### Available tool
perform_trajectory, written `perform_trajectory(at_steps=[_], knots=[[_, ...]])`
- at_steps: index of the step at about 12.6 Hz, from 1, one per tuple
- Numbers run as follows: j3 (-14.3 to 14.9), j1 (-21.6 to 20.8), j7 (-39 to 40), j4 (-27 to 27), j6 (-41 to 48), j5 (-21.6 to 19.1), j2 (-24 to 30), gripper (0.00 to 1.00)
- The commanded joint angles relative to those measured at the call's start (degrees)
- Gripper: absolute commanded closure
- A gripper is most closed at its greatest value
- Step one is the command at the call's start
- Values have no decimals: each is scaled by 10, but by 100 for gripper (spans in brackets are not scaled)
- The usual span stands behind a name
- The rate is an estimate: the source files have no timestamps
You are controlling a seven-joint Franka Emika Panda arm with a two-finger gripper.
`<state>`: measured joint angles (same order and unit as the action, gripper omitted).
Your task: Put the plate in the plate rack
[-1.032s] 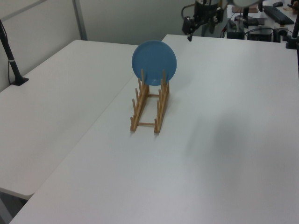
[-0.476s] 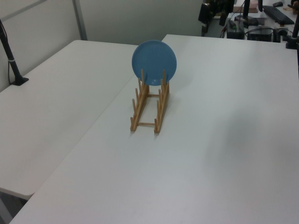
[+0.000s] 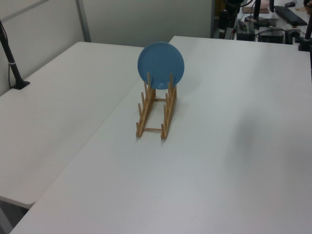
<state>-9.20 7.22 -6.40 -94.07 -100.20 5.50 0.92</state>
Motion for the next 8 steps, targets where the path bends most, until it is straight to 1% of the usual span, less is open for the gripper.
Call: perform_trajectory(at_steps=[1,2,3,5,6,8], knots=[[11,-12,30,-20,6,-20,20,0],[12,-12,31,-19,16,-28,20,0],[12,-12,33,-17,20,-45,20,0],[20,-10,34,-14,20,-59,21,0],[25,-11,36,-13,23,-63,20,0],[24,-12,44,-13,25,-64,21,0]])
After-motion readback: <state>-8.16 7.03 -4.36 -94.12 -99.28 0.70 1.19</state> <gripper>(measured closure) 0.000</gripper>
